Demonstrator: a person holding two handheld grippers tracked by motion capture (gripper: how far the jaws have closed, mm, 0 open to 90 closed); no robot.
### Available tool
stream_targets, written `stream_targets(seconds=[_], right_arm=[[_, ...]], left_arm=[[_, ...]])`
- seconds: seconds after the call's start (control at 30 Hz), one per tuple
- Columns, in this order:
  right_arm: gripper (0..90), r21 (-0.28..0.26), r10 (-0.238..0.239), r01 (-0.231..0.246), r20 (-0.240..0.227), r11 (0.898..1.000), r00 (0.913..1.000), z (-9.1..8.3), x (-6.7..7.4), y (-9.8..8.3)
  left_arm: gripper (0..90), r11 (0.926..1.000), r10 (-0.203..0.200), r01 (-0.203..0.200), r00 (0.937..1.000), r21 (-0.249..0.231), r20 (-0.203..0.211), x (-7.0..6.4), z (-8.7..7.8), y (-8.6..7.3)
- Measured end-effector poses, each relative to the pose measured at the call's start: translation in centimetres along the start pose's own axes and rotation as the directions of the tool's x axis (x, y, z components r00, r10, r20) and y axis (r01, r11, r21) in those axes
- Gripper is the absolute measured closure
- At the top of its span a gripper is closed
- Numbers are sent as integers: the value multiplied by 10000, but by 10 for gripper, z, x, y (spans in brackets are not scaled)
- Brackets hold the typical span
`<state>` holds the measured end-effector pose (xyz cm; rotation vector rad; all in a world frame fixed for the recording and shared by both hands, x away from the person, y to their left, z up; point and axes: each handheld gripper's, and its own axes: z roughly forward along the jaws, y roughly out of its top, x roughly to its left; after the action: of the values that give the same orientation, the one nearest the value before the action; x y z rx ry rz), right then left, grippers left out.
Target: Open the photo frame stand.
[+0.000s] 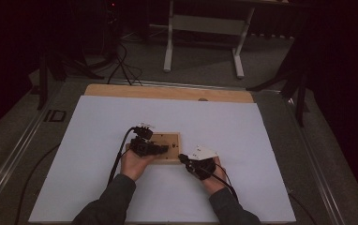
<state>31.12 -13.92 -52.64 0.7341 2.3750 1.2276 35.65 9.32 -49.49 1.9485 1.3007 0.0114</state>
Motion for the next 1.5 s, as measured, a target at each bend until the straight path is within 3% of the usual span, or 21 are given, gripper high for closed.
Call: stream_targets(seconds=[0.3, 0.7, 0.9, 1.03, 1.2, 1.5], right_arm=[[865, 3, 2, -2, 0, 10000, 10000, 0, 0, 0], [862, -10, 7, -7, 1, 10000, 10000, 0, -1, 0], [842, -14, 34, -34, 8, 10000, 10000, 0, -1, 0], [785, 22, 305, -304, -101, 9995, 9995, -1, -4, 0], [750, 95, 284, -283, -85, 9996, 9996, -1, -5, 1], [678, 64, 368, -369, 36, 9993, 9993, -5, -8, 4]], left_arm=[[493, 9990, -426, 428, 9989, -92, 199, 4, 1, 4], [544, 9985, -443, 443, 9990, 306, -20, 4, 4, 7], [559, 9989, -169, 179, 9996, 422, -247, 3, 5, 6], [562, 9995, 142, -131, 9992, 293, -376, -1, 4, 5], [562, 9991, 398, -390, 9982, 174, -459, -4, 3, 4], [564, 9907, 1346, -1357, 9872, -77, -850, -15, -2, 0]])
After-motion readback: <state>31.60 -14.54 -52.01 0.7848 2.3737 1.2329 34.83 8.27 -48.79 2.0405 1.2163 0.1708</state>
